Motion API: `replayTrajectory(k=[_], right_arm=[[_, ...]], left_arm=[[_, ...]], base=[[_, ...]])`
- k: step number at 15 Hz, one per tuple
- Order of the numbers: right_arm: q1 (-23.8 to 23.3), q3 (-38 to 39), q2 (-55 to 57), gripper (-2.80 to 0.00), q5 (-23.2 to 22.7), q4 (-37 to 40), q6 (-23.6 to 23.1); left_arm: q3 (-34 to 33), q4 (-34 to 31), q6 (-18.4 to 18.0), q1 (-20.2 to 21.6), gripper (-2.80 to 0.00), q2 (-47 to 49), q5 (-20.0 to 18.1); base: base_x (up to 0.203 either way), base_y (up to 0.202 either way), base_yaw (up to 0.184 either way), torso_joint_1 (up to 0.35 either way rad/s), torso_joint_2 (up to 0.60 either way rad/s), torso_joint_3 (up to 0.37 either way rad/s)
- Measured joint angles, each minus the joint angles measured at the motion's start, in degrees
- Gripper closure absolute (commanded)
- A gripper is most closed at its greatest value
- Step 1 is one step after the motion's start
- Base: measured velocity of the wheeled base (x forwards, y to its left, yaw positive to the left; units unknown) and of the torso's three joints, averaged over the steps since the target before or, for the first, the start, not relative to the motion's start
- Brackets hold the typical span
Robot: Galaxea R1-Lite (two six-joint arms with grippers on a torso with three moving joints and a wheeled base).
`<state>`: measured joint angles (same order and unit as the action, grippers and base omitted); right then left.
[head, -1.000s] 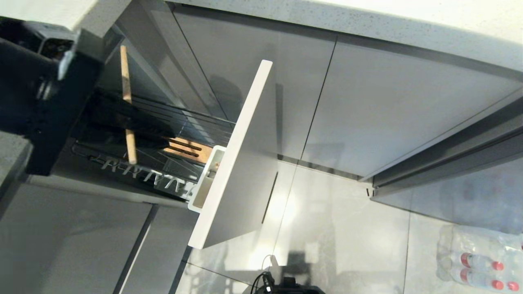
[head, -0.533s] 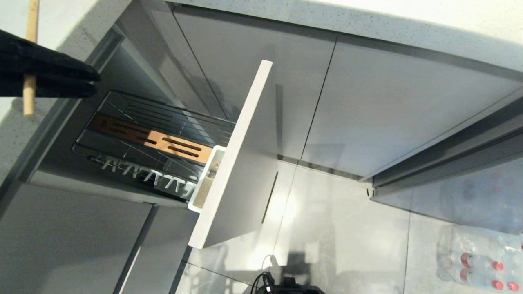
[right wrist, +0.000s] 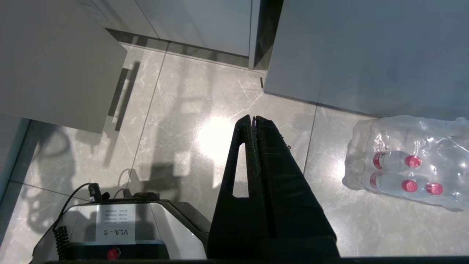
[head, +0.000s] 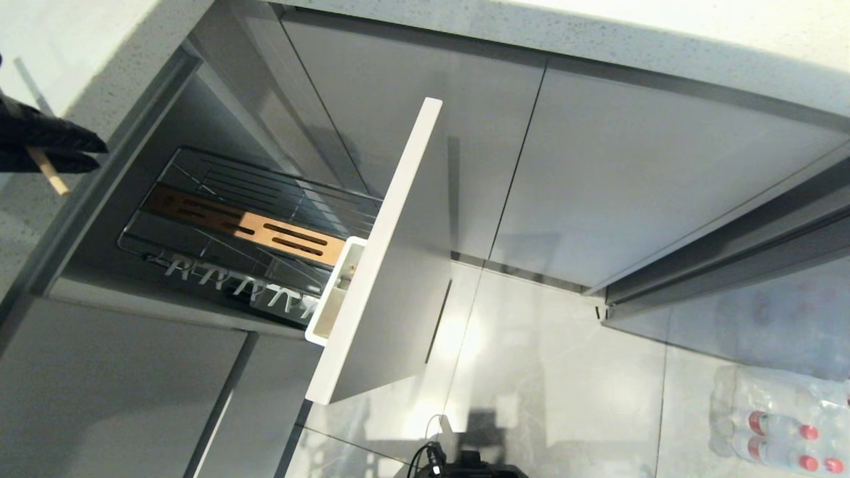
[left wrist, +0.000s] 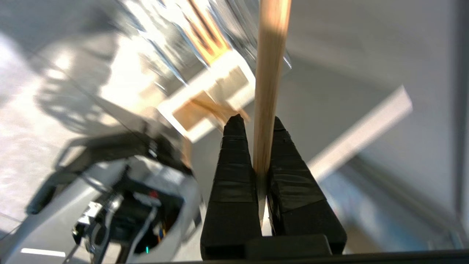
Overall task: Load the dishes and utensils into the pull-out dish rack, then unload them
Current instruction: Take the chopsticks out of the cupboard
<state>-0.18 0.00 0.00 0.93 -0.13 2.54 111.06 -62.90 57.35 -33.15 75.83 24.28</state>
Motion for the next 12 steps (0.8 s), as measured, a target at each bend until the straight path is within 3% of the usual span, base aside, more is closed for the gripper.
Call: replayTrajectory(k=[4,8,10,12], right_arm=[[0.0,0.0,0.0,0.0,0.0,0.0,0.0],[0.0,0.0,0.0,0.0,0.0,0.0,0.0],[0.0,0.0,0.0,0.0,0.0,0.0,0.0],[0.0,0.0,0.0,0.0,0.0,0.0,0.0]], left_arm=[[0.4,4.9,-3.4,11.8,0.0,0.7,-0.6],[0.5,11.4,-5.6,19.7,0.0,0.9,-3.9],[0.5,12.3,-6.4,24.8,0.0,0.9,-7.9],[0.8,13.1,-7.5,32.3,0.0,1.0,-14.5]], base=[[0.0,0.0,0.0,0.0,0.0,0.0],[0.0,0.0,0.0,0.0,0.0,0.0],[0.0,0.0,0.0,0.0,0.0,0.0],[0.0,0.0,0.0,0.0,0.0,0.0]])
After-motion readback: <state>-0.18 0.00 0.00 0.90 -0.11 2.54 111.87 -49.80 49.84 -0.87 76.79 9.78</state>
